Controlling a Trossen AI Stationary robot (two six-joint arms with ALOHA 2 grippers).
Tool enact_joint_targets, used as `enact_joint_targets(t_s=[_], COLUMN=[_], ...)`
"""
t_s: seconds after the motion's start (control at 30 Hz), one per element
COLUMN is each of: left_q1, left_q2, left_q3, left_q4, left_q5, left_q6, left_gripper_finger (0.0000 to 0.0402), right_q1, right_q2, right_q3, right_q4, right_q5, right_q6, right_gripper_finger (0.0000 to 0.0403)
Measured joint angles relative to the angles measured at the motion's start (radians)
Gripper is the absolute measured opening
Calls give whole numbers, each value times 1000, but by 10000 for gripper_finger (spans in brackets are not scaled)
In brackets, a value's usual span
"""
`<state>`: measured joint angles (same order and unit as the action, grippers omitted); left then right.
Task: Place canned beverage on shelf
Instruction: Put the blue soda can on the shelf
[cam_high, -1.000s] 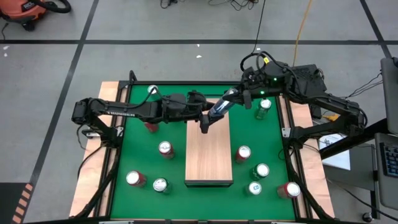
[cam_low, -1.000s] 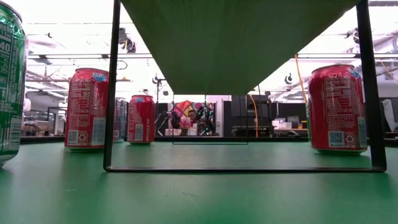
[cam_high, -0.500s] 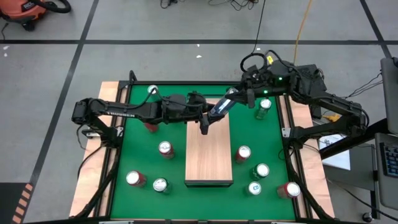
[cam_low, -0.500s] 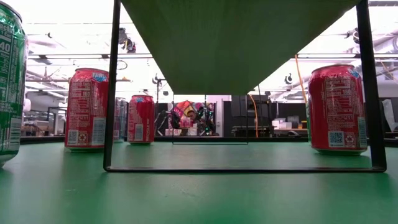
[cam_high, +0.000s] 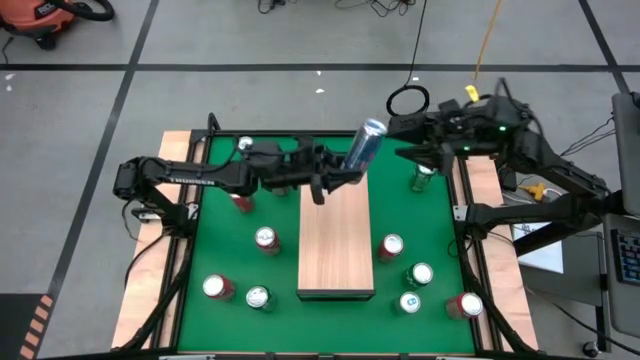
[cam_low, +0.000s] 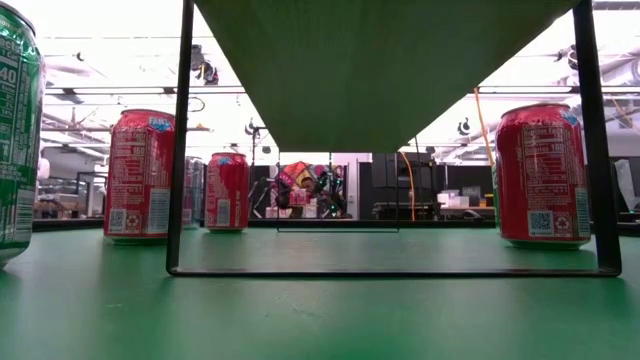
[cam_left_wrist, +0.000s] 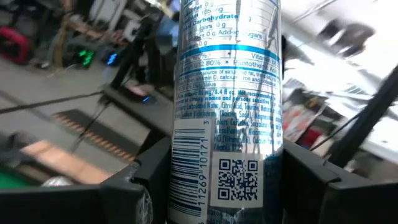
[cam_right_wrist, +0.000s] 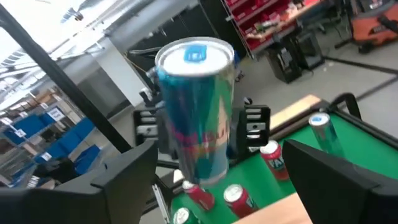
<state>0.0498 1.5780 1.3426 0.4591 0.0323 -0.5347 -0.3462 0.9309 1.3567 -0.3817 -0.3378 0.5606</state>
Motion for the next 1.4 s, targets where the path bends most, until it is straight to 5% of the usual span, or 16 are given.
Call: enact_joint_targets(t_s=[0.47, 1.07, 1.4], left_q1=[72, 46, 47], left_q2=[0, 7, 6], left_q3=[0, 0, 0], left_q4=[112, 108, 109], left_q5=[205, 151, 214], left_q6=[-141, -141, -140], left_gripper_finger=[214, 215, 215], right_q1=[0, 0, 1], right_q2=[-28, 78, 82], right_q3=[0, -2, -2], right_q4=[137, 146, 288], right_q5=[121, 27, 15], right_q6=[4, 3, 51], right_gripper_finger=[336, 336, 336])
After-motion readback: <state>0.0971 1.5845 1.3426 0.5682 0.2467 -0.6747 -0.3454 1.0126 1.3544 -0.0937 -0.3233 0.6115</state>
